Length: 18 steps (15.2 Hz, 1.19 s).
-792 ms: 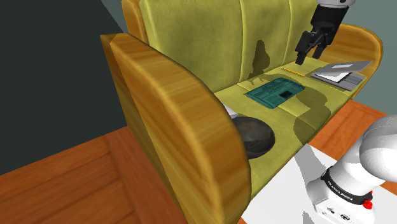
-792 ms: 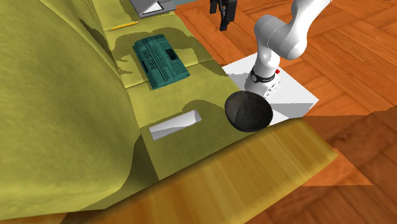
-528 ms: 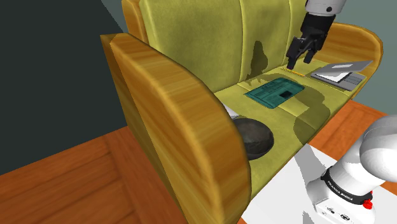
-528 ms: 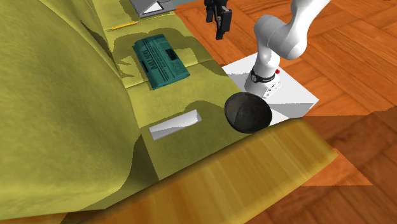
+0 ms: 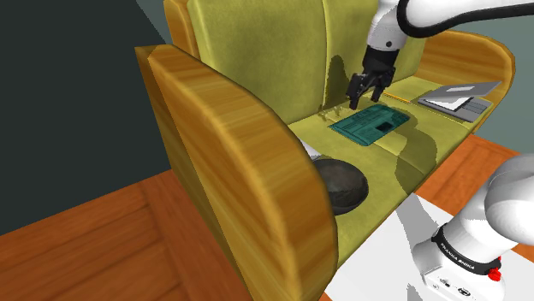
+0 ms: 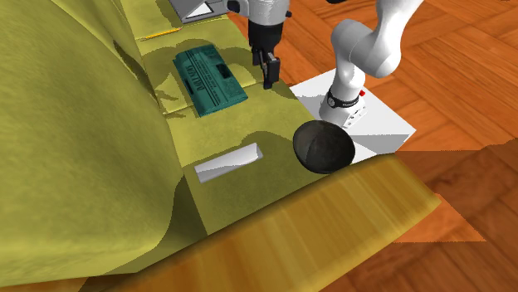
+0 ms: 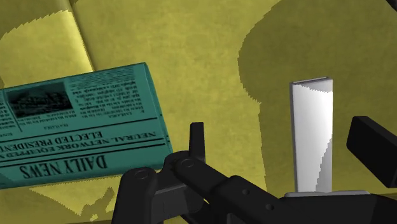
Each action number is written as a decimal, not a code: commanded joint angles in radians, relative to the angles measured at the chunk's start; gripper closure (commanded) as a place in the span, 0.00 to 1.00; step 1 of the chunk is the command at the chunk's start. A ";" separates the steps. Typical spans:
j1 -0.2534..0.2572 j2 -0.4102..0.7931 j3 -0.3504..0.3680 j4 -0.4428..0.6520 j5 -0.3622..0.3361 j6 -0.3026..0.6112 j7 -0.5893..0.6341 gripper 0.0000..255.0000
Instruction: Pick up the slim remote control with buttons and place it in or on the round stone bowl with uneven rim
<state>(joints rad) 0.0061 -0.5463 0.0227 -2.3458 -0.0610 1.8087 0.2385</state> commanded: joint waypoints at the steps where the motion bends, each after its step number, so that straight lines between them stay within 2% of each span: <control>1: 0.007 0.052 0.011 -0.010 0.009 0.064 0.018 0.00; 9: 0.025 0.316 0.047 0.042 0.026 0.279 0.074 0.00; 18: 0.048 0.634 0.077 0.198 0.016 0.448 0.136 0.00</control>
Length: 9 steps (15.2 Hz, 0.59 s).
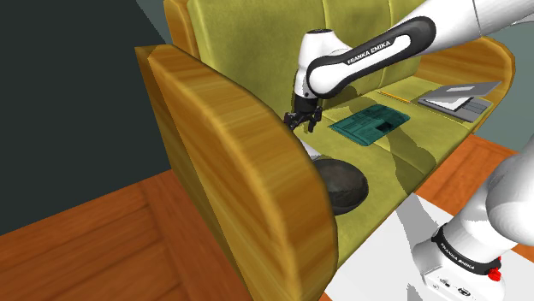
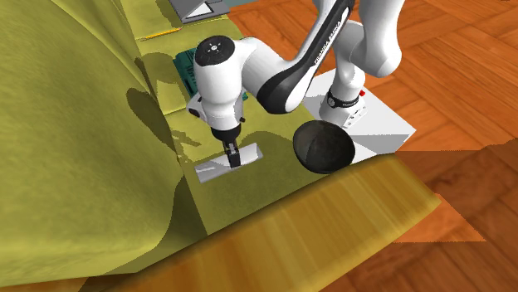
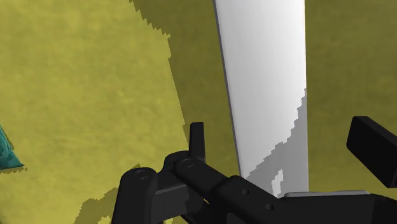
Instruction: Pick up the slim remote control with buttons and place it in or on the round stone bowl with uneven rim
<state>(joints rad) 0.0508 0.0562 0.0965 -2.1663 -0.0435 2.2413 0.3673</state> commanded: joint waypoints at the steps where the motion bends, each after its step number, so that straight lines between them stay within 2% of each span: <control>1: 0.003 0.039 0.002 0.013 -0.003 0.028 0.008 0.00; 9: 0.003 0.094 0.000 -0.015 -0.014 0.109 0.015 0.00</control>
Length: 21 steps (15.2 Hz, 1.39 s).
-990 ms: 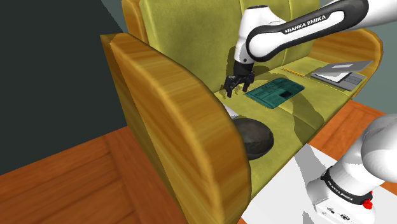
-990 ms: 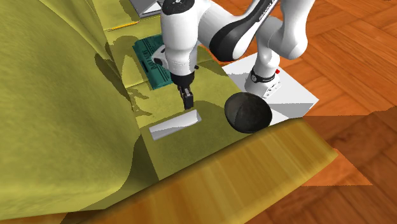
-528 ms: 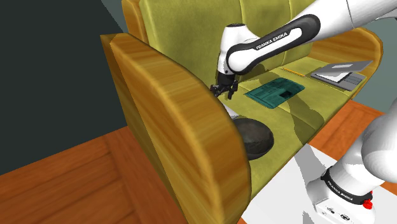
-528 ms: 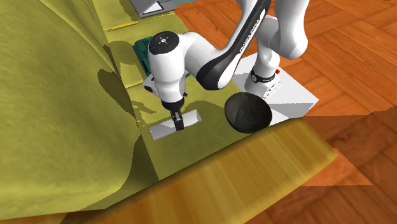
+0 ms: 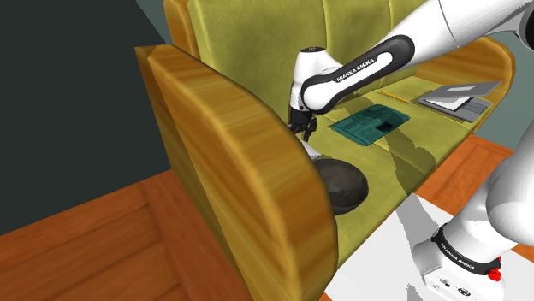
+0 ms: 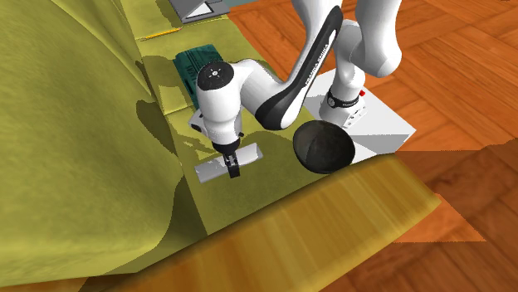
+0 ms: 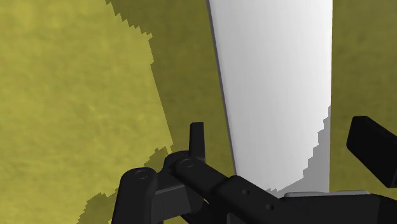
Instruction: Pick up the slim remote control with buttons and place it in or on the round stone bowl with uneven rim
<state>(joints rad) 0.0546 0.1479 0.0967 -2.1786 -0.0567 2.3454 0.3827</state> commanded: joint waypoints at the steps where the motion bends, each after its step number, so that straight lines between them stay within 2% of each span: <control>1: 0.000 0.002 0.000 -0.003 0.000 0.005 0.000 0.00; 6: 0.000 0.002 0.000 -0.003 0.000 0.005 0.000 0.00; 7: 0.000 0.002 0.000 -0.003 0.000 0.005 0.000 1.00; 16: 0.000 0.002 0.000 -0.003 -0.001 0.005 0.000 1.00; 21: -0.001 -0.038 0.001 0.020 0.008 -0.057 -0.007 1.00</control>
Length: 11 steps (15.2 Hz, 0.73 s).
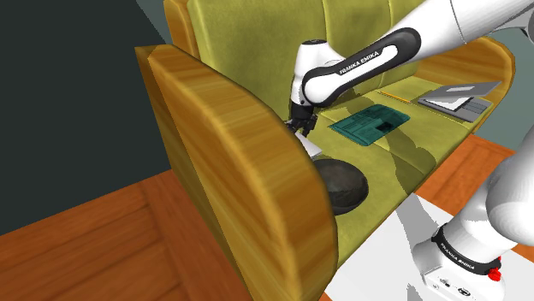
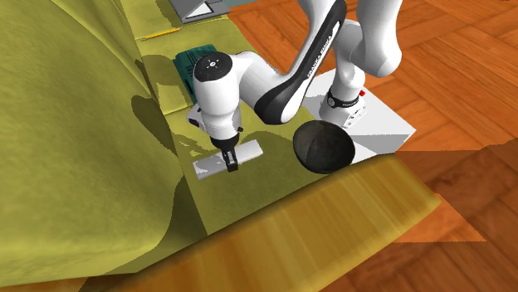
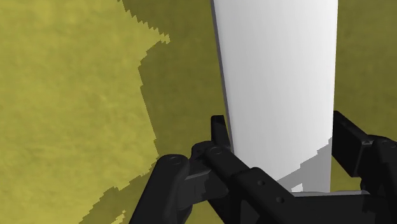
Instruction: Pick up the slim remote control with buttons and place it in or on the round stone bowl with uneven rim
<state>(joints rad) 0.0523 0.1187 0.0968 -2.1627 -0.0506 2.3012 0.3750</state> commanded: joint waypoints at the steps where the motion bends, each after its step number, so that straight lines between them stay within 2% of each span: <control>1: 0.001 -0.017 0.001 0.009 0.003 -0.026 -0.001 1.00; 11: 0.000 -0.082 0.002 0.072 0.015 -0.153 -0.011 1.00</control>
<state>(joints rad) 0.0534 0.0444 0.1001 -2.0990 -0.0372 2.1640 0.3674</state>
